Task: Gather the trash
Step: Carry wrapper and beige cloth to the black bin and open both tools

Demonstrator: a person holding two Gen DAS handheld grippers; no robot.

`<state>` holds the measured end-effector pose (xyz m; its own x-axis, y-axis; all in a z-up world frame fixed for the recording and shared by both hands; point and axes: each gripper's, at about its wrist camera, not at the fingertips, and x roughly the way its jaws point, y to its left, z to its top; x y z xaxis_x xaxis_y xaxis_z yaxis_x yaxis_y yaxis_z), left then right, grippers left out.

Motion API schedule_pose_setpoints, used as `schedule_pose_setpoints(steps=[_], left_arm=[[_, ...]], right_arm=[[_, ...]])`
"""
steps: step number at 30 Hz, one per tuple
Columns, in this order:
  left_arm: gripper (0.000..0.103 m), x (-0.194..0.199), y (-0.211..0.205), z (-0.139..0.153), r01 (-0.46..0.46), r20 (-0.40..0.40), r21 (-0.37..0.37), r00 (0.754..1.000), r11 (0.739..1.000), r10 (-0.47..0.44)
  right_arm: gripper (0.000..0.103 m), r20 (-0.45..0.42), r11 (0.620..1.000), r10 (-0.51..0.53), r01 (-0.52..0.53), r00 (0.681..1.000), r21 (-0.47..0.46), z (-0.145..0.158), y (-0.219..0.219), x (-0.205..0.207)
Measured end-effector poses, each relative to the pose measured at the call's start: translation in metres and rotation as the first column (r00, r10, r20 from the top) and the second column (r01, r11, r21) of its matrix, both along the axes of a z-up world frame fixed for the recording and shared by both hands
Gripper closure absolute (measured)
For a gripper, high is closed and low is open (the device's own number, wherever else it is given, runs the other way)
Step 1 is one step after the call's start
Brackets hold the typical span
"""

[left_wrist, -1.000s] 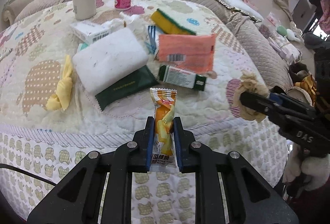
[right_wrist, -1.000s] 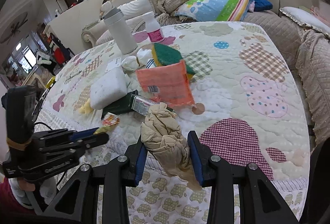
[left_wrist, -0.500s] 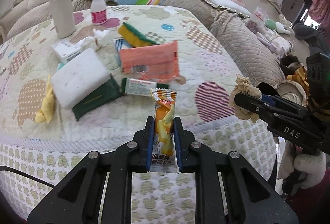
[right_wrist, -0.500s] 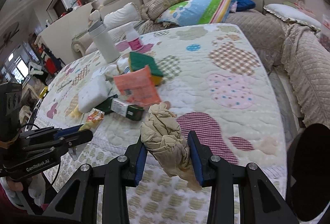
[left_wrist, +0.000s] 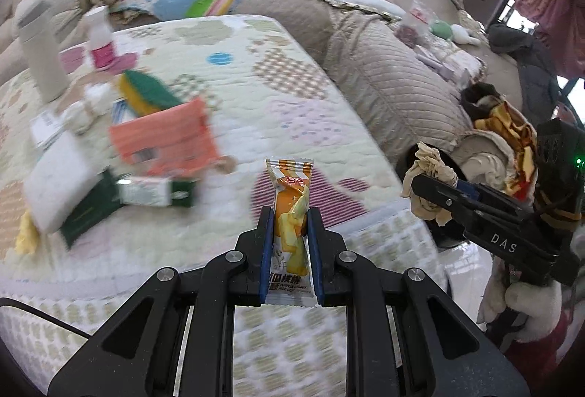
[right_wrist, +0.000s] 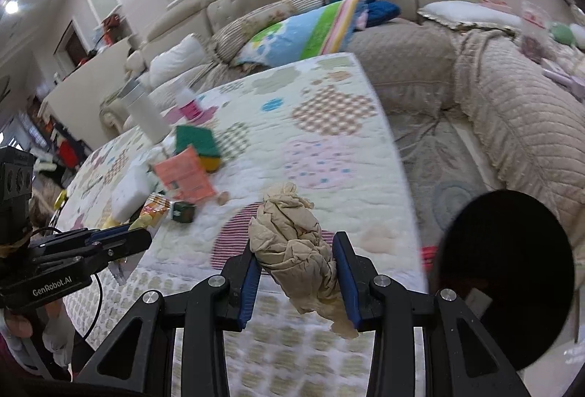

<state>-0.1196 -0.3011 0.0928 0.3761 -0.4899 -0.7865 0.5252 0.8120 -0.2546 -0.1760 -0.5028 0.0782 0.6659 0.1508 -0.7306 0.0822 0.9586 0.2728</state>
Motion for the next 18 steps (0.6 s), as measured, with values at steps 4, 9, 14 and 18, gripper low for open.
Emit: schedule_pose_setpoints(steps=[4,9,14,18], left_arm=[[0.087,0.000,-0.033,0.000,0.060,-0.007,-0.015,0.998,0.998,-0.061],[0.087,-0.002,-0.083,0.003,0.146,-0.024,-0.045,0.989,0.988,-0.148],[0.087,-0.004,-0.125,0.001,0.212,-0.049,-0.075,0.975,0.974,-0.216],[0.087,-0.006,-0.157,-0.002,0.257,-0.069,-0.097,0.962,0.961,-0.264]], right_arm=[[0.066,-0.001,0.998,-0.070,0.070,0.998,0.001,0.001,-0.029,-0.014],[0.066,-0.013,0.986,-0.167,0.167,0.986,-0.005,-0.002,-0.070,-0.028],[0.066,-0.029,0.964,-0.267,0.267,0.963,-0.006,-0.007,-0.110,-0.042],[0.065,-0.045,0.943,-0.333,0.334,0.942,0.007,-0.011,-0.138,-0.050]])
